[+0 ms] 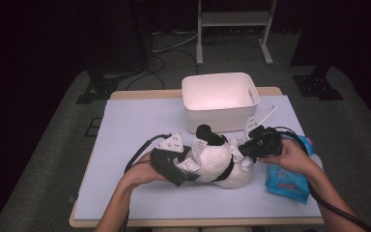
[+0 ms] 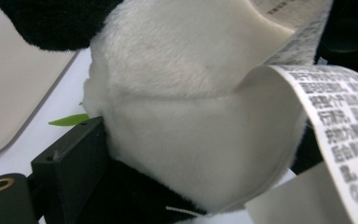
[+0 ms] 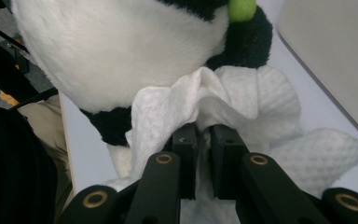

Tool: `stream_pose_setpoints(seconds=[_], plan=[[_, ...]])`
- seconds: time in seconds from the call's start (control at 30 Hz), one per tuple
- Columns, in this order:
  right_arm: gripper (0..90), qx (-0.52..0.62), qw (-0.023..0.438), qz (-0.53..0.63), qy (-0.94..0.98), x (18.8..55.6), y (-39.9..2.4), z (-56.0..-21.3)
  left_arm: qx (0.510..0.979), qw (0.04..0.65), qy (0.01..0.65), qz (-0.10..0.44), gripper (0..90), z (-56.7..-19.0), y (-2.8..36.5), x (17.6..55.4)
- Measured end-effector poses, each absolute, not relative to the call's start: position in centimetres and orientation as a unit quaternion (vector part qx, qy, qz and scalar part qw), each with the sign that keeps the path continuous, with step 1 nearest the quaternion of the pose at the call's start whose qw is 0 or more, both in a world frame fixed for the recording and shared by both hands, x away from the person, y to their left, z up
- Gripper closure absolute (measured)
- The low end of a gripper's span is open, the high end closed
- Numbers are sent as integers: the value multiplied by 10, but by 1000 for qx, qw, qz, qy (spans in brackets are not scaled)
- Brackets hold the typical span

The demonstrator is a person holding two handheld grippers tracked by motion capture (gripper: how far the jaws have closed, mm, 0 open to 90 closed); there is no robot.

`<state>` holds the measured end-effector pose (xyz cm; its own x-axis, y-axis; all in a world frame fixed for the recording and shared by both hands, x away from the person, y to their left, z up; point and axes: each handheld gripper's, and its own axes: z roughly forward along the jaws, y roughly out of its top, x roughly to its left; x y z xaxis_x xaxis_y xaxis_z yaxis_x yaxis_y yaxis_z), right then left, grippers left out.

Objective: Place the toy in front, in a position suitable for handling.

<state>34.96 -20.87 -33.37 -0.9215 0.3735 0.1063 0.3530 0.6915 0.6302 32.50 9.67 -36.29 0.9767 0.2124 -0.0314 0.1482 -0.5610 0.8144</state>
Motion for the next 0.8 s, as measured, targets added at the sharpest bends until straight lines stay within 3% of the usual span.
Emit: stream_pose_setpoints(seconds=[0.13,0.3,0.8], plan=[[818,208,13,351,913,348,-214,-335,878,467,98,44,211,-356,97,327],[820,218,11,381,899,347,-221,-337,882,459,93,54,283,-341,94,329],[821,207,-24,438,875,348,-216,-342,896,432,79,63,312,-304,100,326]])
